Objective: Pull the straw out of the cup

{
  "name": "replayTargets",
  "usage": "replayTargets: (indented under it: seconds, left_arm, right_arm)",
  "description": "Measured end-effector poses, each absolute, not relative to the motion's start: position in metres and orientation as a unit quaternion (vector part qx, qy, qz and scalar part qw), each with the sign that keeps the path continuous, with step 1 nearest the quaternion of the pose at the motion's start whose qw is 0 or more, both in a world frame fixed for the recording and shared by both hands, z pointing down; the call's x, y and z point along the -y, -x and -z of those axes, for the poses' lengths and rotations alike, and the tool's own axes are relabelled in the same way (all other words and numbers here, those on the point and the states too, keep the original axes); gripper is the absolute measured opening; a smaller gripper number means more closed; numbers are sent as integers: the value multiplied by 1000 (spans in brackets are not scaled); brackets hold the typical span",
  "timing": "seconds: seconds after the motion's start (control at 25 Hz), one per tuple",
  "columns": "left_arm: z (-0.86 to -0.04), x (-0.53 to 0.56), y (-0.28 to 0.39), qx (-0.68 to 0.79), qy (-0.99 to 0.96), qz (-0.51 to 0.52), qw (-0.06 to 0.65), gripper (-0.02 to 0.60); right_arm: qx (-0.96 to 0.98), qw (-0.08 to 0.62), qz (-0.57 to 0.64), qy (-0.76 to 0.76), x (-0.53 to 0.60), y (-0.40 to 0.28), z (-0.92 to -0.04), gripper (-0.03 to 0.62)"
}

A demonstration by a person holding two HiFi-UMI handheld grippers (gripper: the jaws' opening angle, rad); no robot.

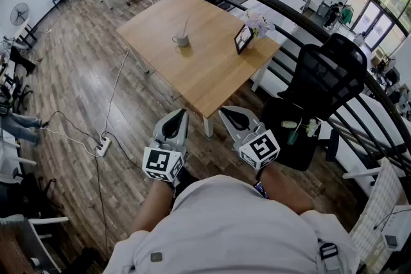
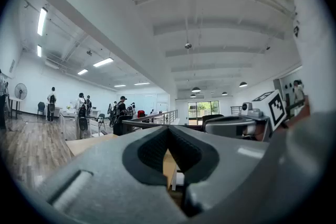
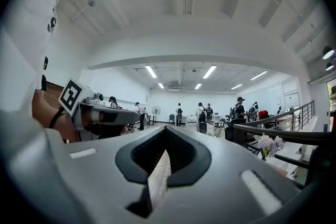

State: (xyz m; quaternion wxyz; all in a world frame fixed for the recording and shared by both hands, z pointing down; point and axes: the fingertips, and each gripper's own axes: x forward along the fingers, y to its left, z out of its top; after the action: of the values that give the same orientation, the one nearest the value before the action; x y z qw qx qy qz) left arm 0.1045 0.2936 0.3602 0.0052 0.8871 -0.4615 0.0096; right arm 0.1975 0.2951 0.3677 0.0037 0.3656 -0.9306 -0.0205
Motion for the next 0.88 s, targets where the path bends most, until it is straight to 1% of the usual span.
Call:
replayTargets:
  seconds: [0.52,0.68,0.88]
  left_arm:
    - [-365,-274,-81,464,-886,-8,18,5]
    - [-369,-263,-63,466,-884,-8,21,5]
    - [-373,-242,-27,469,-883,-8,25,5]
  right_arm:
    - [931,8,8,-364,-275,-176,-375,8]
    - [939,-6,-2,-345,-268,-155,-374,9]
    - [940,-3,-5,-340,-245,-118,-374,9]
